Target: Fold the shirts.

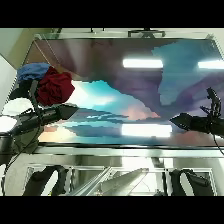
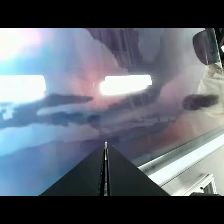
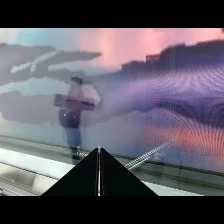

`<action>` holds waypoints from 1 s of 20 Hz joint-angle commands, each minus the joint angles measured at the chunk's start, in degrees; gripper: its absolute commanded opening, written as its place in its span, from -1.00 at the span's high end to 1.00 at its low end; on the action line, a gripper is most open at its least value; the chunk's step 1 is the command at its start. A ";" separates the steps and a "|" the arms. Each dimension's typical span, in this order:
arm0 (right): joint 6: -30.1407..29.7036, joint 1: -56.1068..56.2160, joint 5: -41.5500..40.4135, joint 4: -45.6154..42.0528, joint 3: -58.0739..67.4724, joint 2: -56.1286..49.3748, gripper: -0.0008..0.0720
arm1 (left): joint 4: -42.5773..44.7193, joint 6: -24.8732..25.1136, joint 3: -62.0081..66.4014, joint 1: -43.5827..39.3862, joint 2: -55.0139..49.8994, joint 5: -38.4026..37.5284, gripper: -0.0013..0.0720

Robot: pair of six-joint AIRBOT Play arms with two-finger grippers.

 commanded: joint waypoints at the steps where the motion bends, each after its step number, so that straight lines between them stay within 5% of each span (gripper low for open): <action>1: 0.02 0.04 0.02 0.22 -0.02 0.04 0.91 | 0.02 0.00 -0.02 -0.04 0.04 0.00 0.91; 8: 0.00 0.04 -1.14 0.22 -0.02 0.02 0.91 | 0.04 0.02 -0.02 -0.04 0.04 8.00 0.91; 9: 0.00 0.04 -1.79 0.22 0.00 0.02 0.89 | 0.22 0.31 0.00 -0.04 0.04 9.73 0.77; 10: -0.02 0.04 -2.89 0.20 0.00 0.02 0.80 | 1.97 2.19 0.70 0.52 0.02 12.35 -0.20; 11: 0.00 0.04 -4.44 0.22 0.00 0.02 0.15 | 6.78 2.32 2.60 2.10 -0.44 13.84 -0.99; 12: 0.00 0.04 -6.12 0.17 0.00 0.02 -0.38 | 12.59 2.25 5.40 4.81 -1.62 13.88 -0.98; 15: -0.02 0.02 -11.87 -1.49 0.00 -0.28 -0.44 | 25.59 1.05 13.46 16.00 -8.74 10.73 -0.98; 20: 0.00 0.02 -19.96 -3.23 0.00 -7.17 -0.45 | 26.01 5.42 23.17 26.62 -29.29 10.54 -0.98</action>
